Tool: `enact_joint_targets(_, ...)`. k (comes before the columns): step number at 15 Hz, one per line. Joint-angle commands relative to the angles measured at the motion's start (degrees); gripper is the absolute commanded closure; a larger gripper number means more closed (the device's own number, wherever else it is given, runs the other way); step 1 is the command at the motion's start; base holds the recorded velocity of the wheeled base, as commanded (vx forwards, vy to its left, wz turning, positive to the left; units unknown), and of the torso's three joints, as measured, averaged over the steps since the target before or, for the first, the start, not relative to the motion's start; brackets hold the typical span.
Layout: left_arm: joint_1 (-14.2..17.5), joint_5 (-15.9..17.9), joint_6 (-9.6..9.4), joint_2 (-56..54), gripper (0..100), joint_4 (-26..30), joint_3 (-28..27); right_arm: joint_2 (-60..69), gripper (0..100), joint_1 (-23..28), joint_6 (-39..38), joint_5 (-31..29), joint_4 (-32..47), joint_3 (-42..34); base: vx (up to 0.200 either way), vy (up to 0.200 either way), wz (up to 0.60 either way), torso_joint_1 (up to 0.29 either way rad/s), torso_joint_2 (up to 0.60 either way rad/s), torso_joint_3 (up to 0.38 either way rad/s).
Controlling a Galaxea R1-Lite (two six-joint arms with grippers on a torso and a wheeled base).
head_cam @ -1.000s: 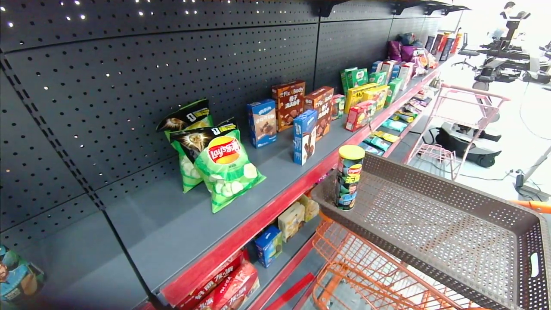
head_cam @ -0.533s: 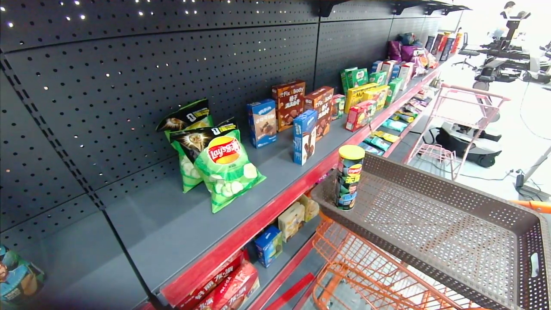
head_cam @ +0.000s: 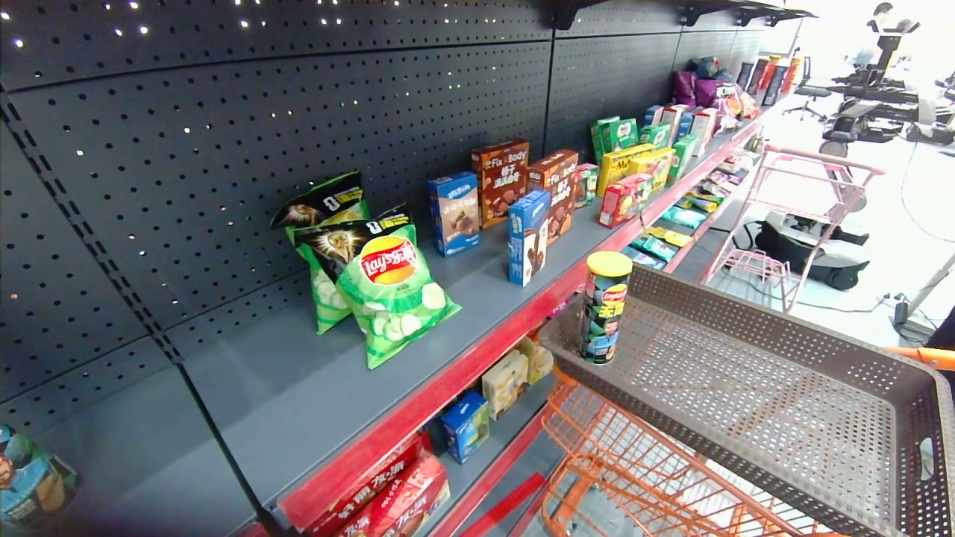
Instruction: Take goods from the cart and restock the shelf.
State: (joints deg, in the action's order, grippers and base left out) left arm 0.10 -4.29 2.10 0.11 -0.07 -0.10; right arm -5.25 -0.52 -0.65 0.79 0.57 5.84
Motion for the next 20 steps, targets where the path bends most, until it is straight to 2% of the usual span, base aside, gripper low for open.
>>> enact_joint_targets(1,-0.01,-0.02,0.01,0.07,0,-0.01,0.01,-26.65,0,0.96,0.21,-11.43,-0.05,13.23,0.000,0.000,0.00,0.000,0.00,0.000)
enact_joint_targets(3,-0.01,-0.02,0.01,0.07,0,-0.01,0.01,-36.23,0,0.88,-0.23,-9.85,-2.24,18.51,0.000,0.000,0.00,0.000,0.00,0.000)
enact_joint_targets(5,-0.01,-0.02,0.01,0.07,0,-0.01,0.01,-40.36,0,0.88,0.73,-3.17,-5.06,18.77,0.000,0.000,0.00,0.000,0.00,0.000)
enact_joint_targets(6,-0.01,-0.02,0.01,0.07,0,-0.01,0.01,-41.24,0,0.61,1.09,-2.37,-5.14,18.51,0.000,0.000,0.00,0.000,0.00,0.000)
enact_joint_targets(13,-0.01,-0.02,0.01,0.07,0,-0.01,0.01,-49.24,0,3.69,1.35,-2.37,-8.22,17.98,0.000,0.000,0.00,0.000,0.00,0.000)
enact_joint_targets(16,-0.01,-0.02,0.01,0.07,0,-0.01,0.01,-57.41,0,6.85,1.17,-1.58,-18.06,18.59,0.000,0.000,0.00,0.000,0.00,0.000)
enact_joint_targets(18,-0.01,-0.02,0.01,0.07,0,-0.01,0.01,-63.21,0,6.85,1.00,-1.41,-25.09,18.68,0.000,0.000,0.00,0.000,0.00,0.000)
enact_joint_targets(20,-0.01,-0.02,0.01,0.07,0,0.07,0.01,-68.05,0,7.03,0.82,1.58,-30.54,18.59,0.000,0.000,0.00,0.000,0.00,0.000)
